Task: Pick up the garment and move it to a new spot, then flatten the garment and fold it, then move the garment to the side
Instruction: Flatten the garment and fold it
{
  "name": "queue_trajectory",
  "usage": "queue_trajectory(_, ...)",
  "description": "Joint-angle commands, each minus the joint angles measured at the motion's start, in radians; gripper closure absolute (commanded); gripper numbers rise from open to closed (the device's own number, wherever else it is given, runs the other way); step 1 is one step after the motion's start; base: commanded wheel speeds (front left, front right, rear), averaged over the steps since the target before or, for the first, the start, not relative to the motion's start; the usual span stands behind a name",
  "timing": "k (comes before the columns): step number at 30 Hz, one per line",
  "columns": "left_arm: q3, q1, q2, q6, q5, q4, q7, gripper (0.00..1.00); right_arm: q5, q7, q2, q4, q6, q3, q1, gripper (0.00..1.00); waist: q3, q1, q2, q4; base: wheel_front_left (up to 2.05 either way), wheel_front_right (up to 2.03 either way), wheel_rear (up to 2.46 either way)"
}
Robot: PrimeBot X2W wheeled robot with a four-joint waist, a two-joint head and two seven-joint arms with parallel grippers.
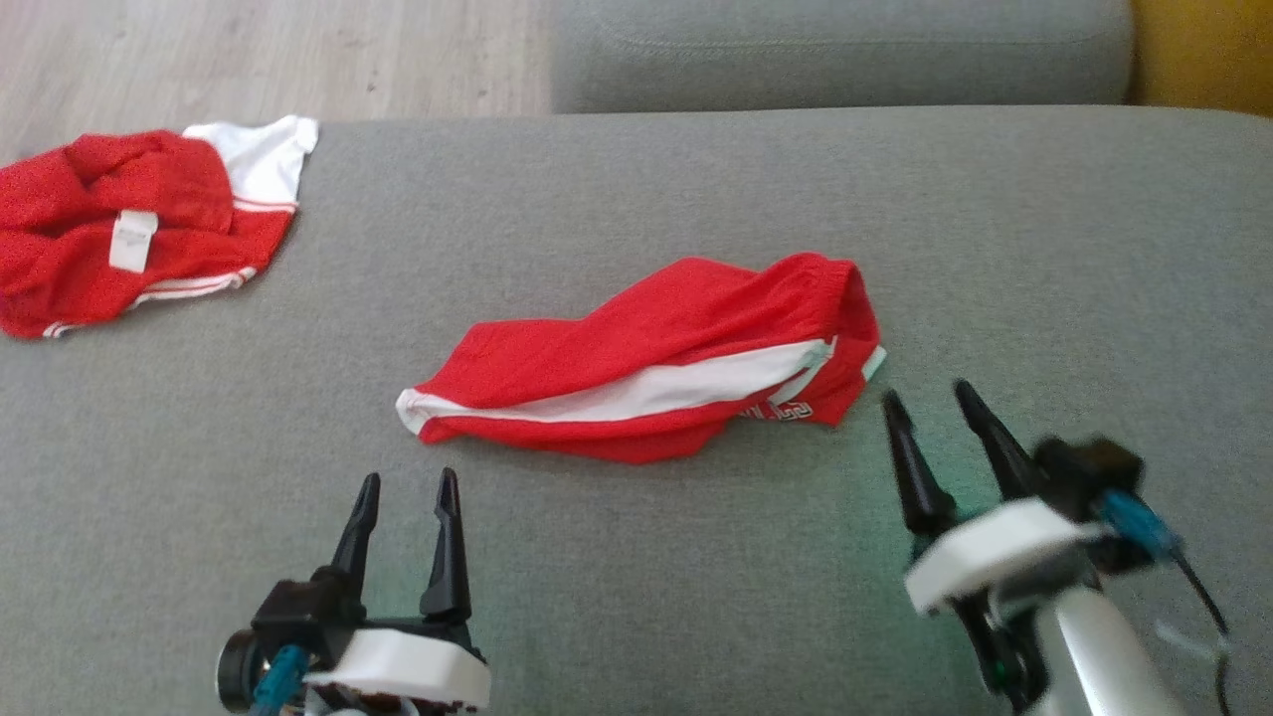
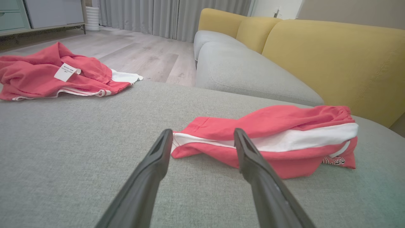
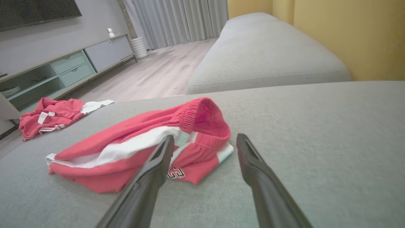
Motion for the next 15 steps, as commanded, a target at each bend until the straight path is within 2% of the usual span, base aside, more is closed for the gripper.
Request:
queue_trajectory(1, 0.022, -0.045, 0.009, 0.004, 0.004, -0.031, -0.005, 0.00, 0.003, 0.015, -0.004, -0.011, -0.001, 0.045, -0.091, 0.00, 0.014, -0.0001, 0.0000, 0.015, 0.00, 0.00, 0.00)
queue_trajectory(8, 0.010, -0.063, -0.002, 0.000, 0.006, -0.012, -0.012, 0.00, 0.030, 0.074, -0.004, 0.154, -0.001, 0.103, -0.221, 0.00, 0.041, -0.0001, 0.0000, 0.063, 0.00, 0.00, 0.00)
queue_trajectory(15, 0.006, -0.067, -0.004, 0.000, 0.007, 0.001, -0.021, 0.00, 0.074, 0.064, -0.004, 0.282, -0.001, 0.109, -0.287, 0.00, 0.054, -0.0001, 0.0000, 0.091, 0.00, 0.00, 0.00)
